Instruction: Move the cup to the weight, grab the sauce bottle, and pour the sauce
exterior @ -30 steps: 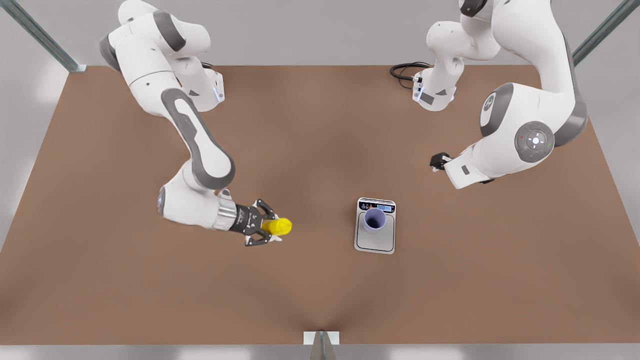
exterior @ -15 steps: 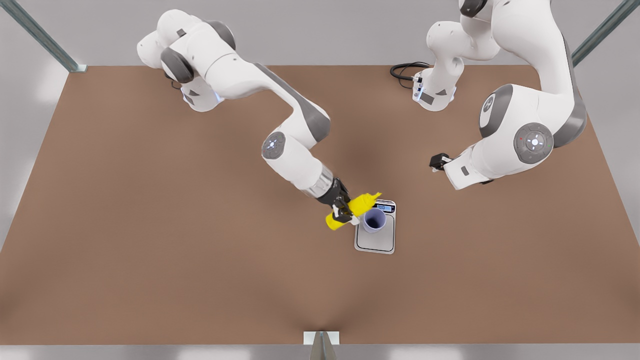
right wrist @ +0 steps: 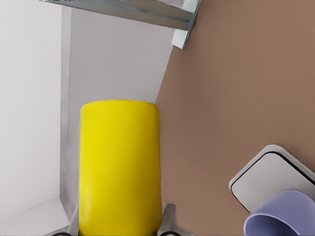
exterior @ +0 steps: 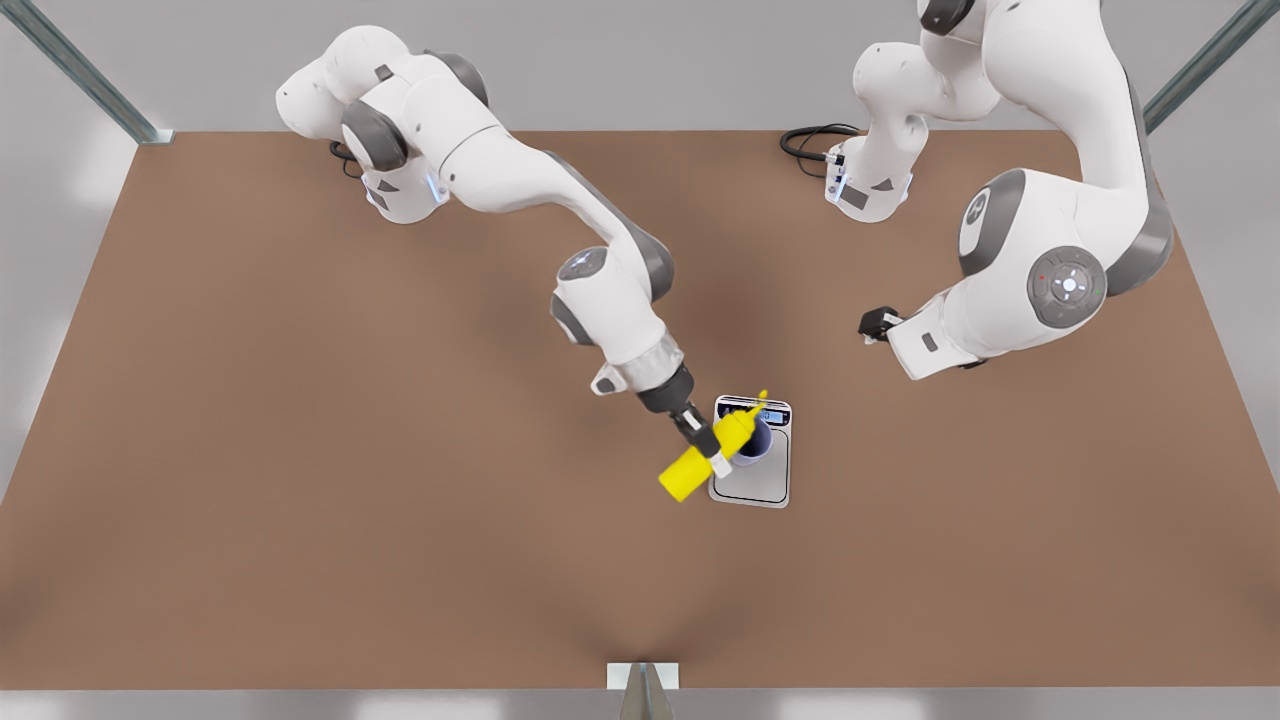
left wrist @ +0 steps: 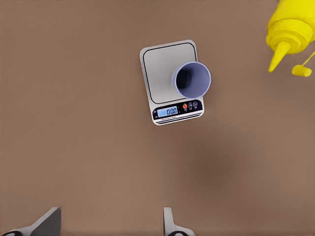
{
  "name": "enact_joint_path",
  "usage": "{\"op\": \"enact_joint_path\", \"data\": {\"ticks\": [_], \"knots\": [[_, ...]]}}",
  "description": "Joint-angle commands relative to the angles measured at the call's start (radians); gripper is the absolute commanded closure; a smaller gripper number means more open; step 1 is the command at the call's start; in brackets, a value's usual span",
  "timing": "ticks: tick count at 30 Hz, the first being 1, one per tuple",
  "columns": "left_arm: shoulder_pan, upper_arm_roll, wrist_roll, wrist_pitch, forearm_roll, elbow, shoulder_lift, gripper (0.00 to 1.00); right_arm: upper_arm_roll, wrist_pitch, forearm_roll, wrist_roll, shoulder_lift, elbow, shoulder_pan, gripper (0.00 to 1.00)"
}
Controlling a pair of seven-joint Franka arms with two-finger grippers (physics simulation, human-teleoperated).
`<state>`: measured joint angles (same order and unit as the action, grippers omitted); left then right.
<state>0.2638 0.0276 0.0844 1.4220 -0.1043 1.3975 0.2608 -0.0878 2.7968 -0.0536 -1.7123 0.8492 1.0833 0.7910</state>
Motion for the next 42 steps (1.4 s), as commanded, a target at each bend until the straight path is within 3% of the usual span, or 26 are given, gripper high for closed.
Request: {"op": "enact_joint_path", "data": {"ticks": [1,4,12,17,29,35,37,40,42], "knots": [[0.000,0.000,0.000,0.000,0.000,0.000,0.000,0.00,-0.001,0.010,0.009,0.010,0.002,0.000,0.001,0.76],[0.000,0.000,0.000,0.000,0.000,0.000,0.000,0.00,-0.041,0.132,0.024,0.103,0.005,0.055,0.022,0.77],[0.000,0.000,0.000,0.000,0.000,0.000,0.006,0.00,-0.052,0.196,0.184,0.112,0.085,0.046,0.022,0.77],[-0.008,0.000,0.002,0.005,0.000,0.000,0.012,0.00,-0.122,0.202,0.179,0.106,0.174,-0.046,0.048,0.78],[-0.008,0.000,0.002,0.006,0.000,-0.002,0.018,0.00,-0.188,0.213,0.172,0.097,0.310,-0.149,0.099,0.79],[-0.008,0.000,0.002,0.006,-0.002,-0.003,0.018,0.00,-0.194,0.213,0.172,0.096,0.301,-0.151,0.100,0.79],[-0.008,0.000,0.002,0.006,-0.002,-0.005,0.020,0.00,-0.182,0.210,0.172,0.097,0.266,-0.143,0.076,0.79],[-0.008,0.000,0.003,0.003,-0.002,-0.005,0.009,0.00,0.029,0.204,0.170,0.099,0.048,0.062,-0.076,0.79],[-0.008,0.000,0.000,0.002,-0.008,-0.035,0.009,0.00,0.086,0.207,0.170,0.099,-0.059,0.203,-0.136,0.79]]}}
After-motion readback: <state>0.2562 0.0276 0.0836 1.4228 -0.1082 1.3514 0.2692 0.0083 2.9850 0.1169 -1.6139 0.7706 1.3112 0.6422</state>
